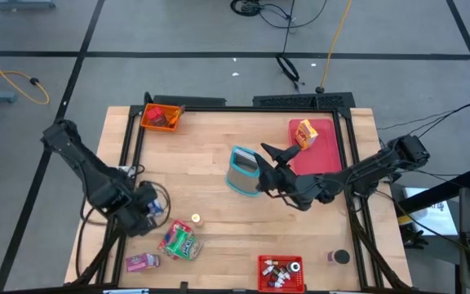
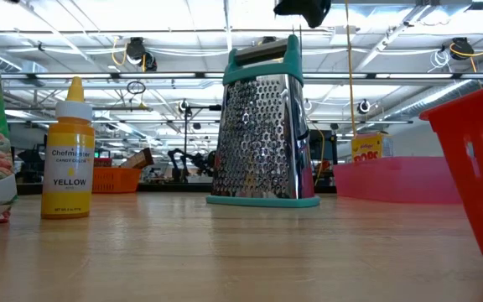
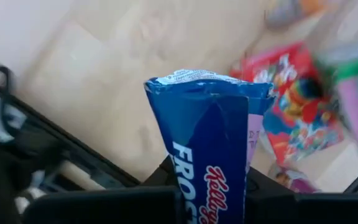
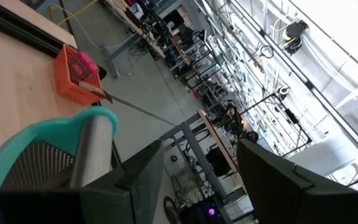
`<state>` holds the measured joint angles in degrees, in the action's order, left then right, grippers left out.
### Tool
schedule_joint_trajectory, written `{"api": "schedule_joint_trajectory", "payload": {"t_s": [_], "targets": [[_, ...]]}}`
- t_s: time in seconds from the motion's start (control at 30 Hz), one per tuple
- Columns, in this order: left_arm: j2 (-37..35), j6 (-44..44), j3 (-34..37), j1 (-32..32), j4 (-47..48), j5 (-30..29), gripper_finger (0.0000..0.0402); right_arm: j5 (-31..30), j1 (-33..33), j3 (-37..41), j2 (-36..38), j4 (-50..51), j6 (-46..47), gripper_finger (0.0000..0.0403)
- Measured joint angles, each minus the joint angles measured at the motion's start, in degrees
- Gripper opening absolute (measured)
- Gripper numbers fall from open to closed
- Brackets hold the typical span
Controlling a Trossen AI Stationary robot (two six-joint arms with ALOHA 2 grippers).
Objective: Pick & Place Kitchen Items
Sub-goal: Put the blue cereal box into the pink bin
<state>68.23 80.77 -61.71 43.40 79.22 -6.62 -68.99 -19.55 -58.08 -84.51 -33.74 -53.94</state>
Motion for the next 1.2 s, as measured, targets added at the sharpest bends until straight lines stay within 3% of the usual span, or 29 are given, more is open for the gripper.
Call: {"api": "schedule_joint_trajectory", "payload": {"t_s": [0.27,0.57,0.77,0.93,1.1,1.2], "targets": [[0.89,-13.63,-13.75,-11.58,2.27,-7.90,0.0011,3.05,0.83,0.00,0.04,-0.38,3.02,0.0196],[12.05,-36.67,-24.35,-22.96,-1.30,-11.37,0.0027,20.91,0.81,-0.02,0.04,1.58,16.24,0.0196],[21.67,-51.55,-32.27,-25.79,-4.56,-11.51,0.0029,35.15,0.83,-0.02,0.04,9.10,28.39,0.0196],[28.51,-58.84,-38.84,-26.74,-4.54,-11.70,0.0029,36.73,0.82,-0.02,0.04,10.69,32.61,0.0196],[33.03,-63.92,-43.50,-27.55,-5.18,-13.19,0.0030,46.01,0.84,-0.02,0.04,14.00,37.16,0.0196],[34.16,-65.95,-44.84,-28.07,-6.54,-13.29,0.0030,47.22,0.83,-0.02,0.04,15.25,37.37,0.0196]]}}
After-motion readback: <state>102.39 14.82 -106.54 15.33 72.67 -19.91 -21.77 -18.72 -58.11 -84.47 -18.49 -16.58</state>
